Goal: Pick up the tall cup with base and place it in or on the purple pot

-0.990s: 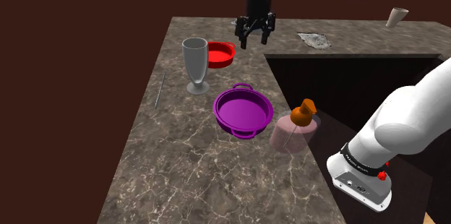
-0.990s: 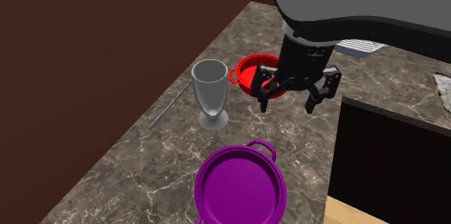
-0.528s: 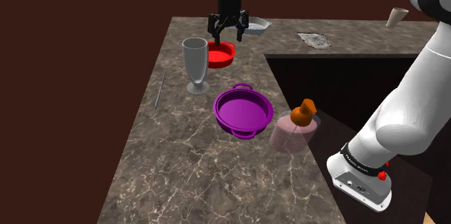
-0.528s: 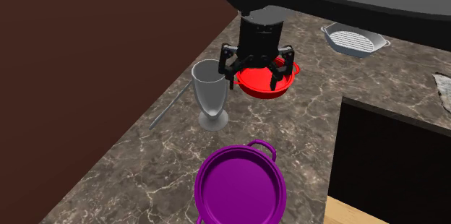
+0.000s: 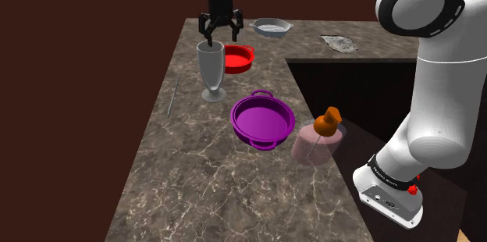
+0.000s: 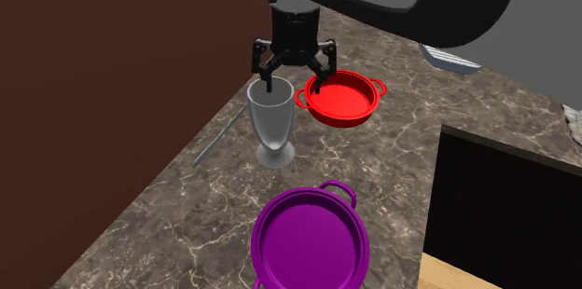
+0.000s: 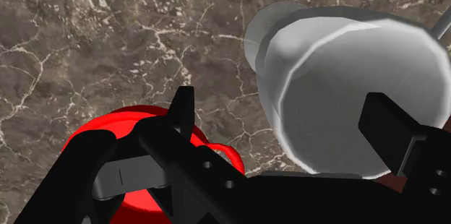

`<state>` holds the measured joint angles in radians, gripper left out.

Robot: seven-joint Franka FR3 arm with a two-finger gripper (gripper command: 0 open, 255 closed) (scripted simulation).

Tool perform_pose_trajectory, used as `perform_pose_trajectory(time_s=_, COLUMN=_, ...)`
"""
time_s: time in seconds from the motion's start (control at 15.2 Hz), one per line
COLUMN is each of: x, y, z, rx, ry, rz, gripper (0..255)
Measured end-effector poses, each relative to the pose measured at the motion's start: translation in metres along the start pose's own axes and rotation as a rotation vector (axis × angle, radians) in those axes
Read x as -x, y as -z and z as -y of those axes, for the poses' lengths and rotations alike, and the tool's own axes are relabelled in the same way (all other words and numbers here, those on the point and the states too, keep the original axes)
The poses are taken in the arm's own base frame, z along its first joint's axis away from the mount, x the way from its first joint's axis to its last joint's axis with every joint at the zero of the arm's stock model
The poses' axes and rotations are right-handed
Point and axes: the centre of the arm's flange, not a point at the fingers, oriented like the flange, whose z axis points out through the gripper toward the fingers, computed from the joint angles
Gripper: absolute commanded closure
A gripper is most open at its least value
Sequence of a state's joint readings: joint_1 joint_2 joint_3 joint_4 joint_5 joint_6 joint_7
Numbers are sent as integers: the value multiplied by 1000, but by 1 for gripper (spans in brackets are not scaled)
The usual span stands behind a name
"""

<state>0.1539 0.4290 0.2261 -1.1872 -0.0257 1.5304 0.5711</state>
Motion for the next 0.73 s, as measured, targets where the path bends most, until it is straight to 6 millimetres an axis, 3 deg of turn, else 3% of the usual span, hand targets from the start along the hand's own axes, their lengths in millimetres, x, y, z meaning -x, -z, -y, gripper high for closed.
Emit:
perform_pose_trajectory(time_s=0.4, x=-1, y=-31, z=3, rx=0, ry=-1, rz=0, gripper=0)
perform_pose_trajectory(time_s=0.73, x=-1, y=-34, z=3, rx=0, ry=-1, rz=-1, gripper=0)
